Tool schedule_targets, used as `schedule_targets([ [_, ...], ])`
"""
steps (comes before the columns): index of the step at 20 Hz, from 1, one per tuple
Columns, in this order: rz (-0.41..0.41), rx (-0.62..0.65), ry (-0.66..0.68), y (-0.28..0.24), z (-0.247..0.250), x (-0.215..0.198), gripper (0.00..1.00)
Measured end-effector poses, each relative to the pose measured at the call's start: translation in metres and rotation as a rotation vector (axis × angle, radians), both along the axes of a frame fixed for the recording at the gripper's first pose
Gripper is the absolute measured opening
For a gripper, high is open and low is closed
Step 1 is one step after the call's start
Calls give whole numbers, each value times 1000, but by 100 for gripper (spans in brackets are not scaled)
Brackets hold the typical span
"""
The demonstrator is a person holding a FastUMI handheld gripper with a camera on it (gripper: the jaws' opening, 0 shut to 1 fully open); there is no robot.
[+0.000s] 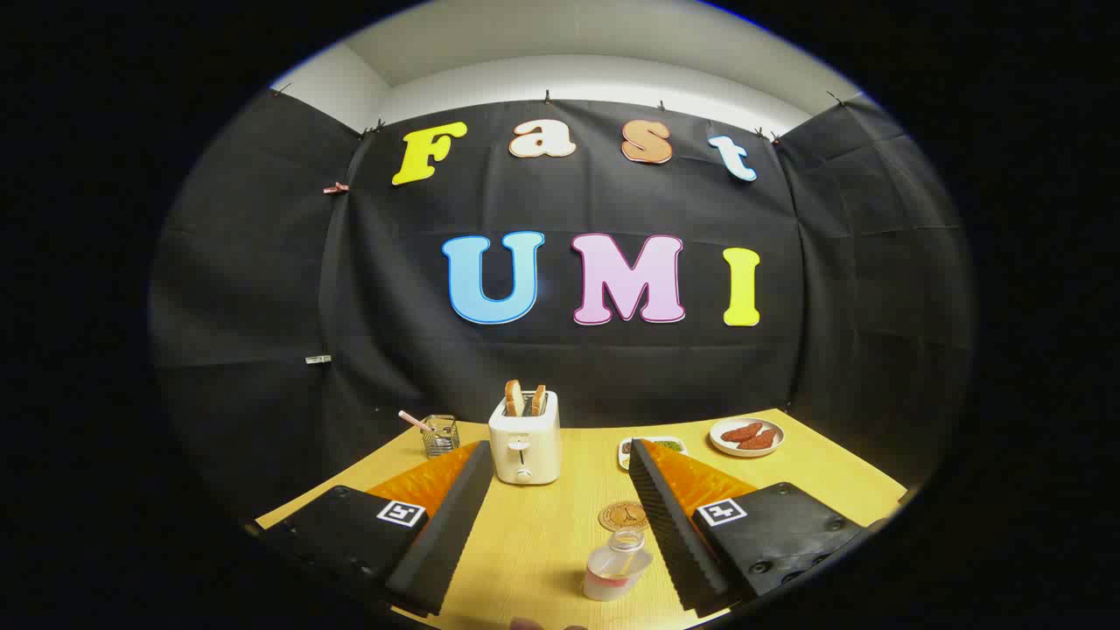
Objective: Take the bottle from table, then pour the juice into the cup, finally place the bottle on the coaster
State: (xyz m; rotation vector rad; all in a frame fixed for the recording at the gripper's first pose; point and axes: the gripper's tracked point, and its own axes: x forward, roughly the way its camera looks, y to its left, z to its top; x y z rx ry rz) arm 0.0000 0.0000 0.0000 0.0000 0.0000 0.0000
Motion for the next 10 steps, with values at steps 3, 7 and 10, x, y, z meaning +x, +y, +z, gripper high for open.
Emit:
schedule_targets([
  [3, 5, -7, 1, 1, 0, 0, 96],
  [7, 8, 6, 4, 2, -2, 1, 96],
  [10, 3, 9, 6, 0, -3, 2, 96],
])
